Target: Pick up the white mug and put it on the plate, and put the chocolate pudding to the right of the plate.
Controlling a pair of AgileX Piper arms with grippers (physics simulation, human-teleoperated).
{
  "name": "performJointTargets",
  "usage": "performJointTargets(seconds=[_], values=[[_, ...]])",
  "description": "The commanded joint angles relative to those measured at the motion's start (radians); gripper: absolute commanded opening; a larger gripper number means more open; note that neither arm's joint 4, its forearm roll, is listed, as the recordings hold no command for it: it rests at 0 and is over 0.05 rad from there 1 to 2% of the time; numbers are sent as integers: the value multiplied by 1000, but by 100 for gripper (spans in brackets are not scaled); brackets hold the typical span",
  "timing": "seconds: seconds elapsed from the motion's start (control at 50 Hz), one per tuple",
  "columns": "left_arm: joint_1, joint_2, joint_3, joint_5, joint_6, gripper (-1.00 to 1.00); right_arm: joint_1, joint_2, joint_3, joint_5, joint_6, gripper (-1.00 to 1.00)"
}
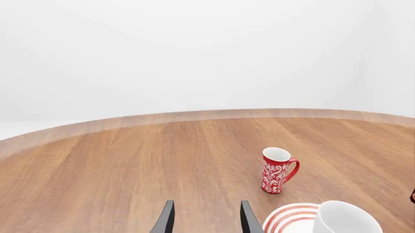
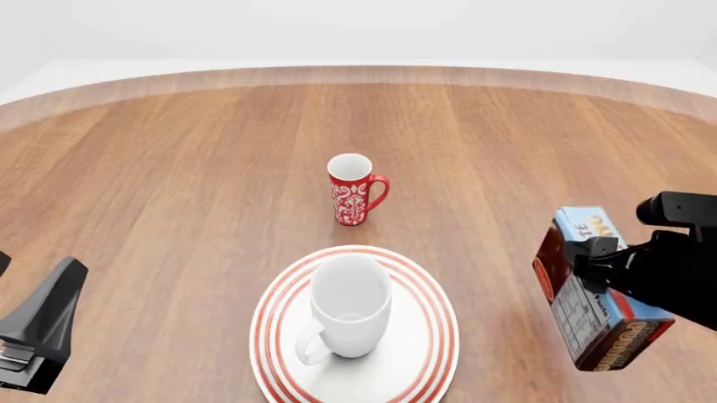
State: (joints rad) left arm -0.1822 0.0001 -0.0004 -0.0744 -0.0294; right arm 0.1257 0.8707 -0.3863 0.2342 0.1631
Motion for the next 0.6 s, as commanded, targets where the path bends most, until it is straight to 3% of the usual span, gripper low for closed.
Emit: performJointTargets(seconds=[0.02,0.4,0.6], values=[[0,0,0,0,0,100,19,-40,34,28,30,-100],[0,0,0,0,0,100,16,-121,91,74,55,-100],[0,0,0,0,0,100,9,-106,127,39,61,-100]])
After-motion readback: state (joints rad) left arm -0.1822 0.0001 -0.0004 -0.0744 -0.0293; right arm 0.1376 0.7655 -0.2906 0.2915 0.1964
